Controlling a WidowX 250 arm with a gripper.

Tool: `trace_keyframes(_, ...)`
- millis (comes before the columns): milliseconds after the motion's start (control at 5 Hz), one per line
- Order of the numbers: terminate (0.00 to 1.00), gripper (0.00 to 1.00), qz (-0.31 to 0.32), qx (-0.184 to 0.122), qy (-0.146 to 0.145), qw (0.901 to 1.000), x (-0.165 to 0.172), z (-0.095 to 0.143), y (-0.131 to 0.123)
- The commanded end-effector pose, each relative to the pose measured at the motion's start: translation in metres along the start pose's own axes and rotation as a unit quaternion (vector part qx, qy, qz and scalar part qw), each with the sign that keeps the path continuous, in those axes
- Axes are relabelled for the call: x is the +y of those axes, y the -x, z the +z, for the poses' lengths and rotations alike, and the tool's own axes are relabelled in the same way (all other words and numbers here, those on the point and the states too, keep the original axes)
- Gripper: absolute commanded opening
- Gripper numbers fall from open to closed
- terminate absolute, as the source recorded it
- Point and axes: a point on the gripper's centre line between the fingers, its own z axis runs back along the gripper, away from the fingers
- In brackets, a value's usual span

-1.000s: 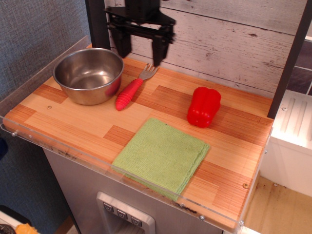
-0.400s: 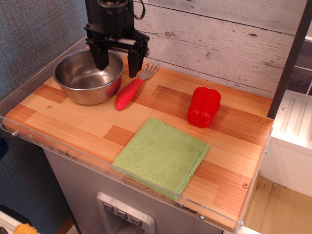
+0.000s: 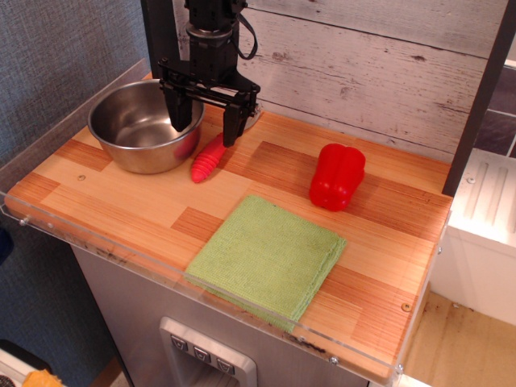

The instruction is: Take and place the silver vessel on the top of the green cloth.

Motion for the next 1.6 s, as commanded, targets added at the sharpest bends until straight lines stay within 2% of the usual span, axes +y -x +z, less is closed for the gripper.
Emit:
trace_keyframes(0,0.0,0.0,-0.001,-0.02,-0.004,0.9998,0.005,0.011,-0.005)
trace_keyframes(400,0.0,0.0,0.008,-0.028,0.001,0.9996,0.01,0.021,-0.001)
trace_keyframes(600,0.0,0.0,0.033,-0.037,-0.007,0.9988,0.019,0.034,0.004)
trace_keyframes(800,0.0,0.0,0.078,-0.056,-0.019,0.9952,0.029,0.058,0.017)
trace_keyframes(1000,0.0,0.0,0.097,-0.084,-0.027,0.9913,0.018,0.099,0.037)
trace_keyframes(1200,0.0,0.0,0.024,-0.108,0.008,0.9939,-0.022,0.127,0.055)
trace_keyframes(1400,0.0,0.0,-0.065,-0.103,0.041,0.9917,-0.066,0.117,0.075)
